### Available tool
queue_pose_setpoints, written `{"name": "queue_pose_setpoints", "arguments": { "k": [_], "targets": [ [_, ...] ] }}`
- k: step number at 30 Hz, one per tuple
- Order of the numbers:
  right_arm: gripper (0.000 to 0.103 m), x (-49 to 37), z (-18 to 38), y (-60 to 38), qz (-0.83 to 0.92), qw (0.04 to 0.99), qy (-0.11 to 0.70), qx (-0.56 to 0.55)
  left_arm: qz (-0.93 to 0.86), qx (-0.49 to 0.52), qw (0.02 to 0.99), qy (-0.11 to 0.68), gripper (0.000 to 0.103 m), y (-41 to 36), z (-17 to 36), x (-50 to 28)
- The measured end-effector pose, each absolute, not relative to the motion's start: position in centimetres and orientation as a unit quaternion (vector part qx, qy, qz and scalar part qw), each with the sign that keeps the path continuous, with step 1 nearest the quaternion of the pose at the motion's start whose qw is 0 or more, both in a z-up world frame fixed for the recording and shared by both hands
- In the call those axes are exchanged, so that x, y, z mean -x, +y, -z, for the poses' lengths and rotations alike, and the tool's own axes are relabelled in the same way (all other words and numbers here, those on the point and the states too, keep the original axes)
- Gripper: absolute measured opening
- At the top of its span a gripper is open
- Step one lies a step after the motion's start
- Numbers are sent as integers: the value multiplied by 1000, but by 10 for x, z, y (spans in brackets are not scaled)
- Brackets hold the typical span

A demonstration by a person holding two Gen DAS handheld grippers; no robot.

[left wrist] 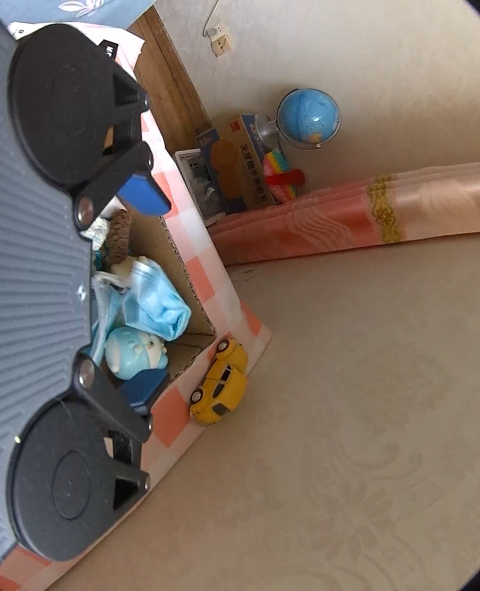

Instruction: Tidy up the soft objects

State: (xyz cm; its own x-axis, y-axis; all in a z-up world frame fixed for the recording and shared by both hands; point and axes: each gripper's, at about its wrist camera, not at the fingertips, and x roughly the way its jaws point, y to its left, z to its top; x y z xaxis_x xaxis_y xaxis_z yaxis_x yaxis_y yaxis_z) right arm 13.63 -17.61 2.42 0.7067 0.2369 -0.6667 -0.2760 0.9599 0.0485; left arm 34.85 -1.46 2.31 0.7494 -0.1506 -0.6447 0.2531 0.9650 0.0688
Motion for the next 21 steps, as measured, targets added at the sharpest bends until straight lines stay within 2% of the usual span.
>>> {"name": "queue_pose_setpoints", "arguments": {
  "k": [9,15,21],
  "targets": [
    [103,-131,-32,-169,-119,922,368,27,77,-41,951,297,101,17,-46,-264],
    [103,-141,-35,-167,-69,914,401,16,55,13,944,326,101,37,-41,-201],
    [103,-155,-53,-153,-48,914,401,26,-11,10,940,340,101,47,-46,-148]
  ]
}}
